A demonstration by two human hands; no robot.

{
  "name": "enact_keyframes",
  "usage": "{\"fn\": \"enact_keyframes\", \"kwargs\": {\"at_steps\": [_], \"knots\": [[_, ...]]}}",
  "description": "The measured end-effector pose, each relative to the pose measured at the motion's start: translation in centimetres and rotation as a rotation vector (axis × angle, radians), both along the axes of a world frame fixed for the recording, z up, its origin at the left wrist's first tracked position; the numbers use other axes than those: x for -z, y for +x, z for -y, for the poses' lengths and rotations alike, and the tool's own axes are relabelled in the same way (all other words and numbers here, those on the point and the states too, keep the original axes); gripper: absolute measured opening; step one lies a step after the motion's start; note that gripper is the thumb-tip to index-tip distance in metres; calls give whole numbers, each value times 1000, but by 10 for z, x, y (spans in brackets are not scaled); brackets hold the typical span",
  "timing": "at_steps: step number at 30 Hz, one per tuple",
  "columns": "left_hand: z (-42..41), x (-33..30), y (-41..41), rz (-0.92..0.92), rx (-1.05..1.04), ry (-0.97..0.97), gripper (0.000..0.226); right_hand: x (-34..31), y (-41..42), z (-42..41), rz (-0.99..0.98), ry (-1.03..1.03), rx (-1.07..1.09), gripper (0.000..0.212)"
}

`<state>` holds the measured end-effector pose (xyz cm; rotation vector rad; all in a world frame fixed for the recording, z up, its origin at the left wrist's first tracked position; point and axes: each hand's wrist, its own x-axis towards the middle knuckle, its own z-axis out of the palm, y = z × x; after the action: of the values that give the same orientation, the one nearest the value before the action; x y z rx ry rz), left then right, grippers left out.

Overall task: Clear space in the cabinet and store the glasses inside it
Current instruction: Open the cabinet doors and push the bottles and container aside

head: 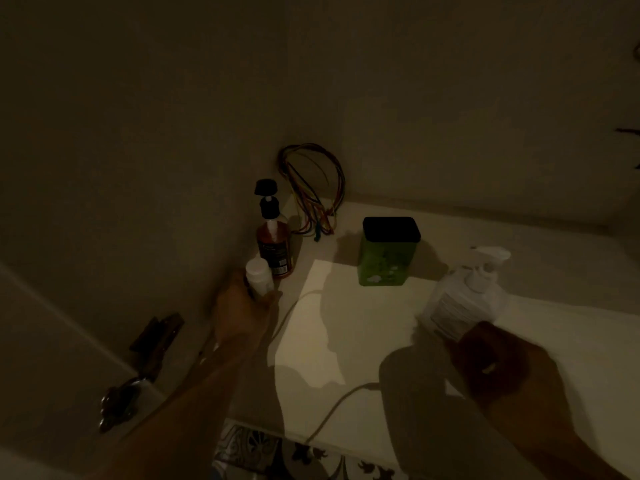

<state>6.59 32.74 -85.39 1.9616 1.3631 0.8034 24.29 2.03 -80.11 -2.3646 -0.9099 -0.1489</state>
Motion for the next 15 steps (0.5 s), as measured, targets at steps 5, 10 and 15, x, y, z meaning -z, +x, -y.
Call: {"fn": "enact_keyframes", "kwargs": {"at_steps": [5, 10, 15], "knots": [[16, -4, -6, 2, -56, -57, 77, -7, 12, 3, -22, 13, 193, 46], [77, -9, -21, 220, -21, 84, 60, -12, 32, 2, -260, 202, 208, 100], [126, -29, -10, 224, 405, -7, 66, -22, 44, -16, -392, 246, 62, 92]]}}
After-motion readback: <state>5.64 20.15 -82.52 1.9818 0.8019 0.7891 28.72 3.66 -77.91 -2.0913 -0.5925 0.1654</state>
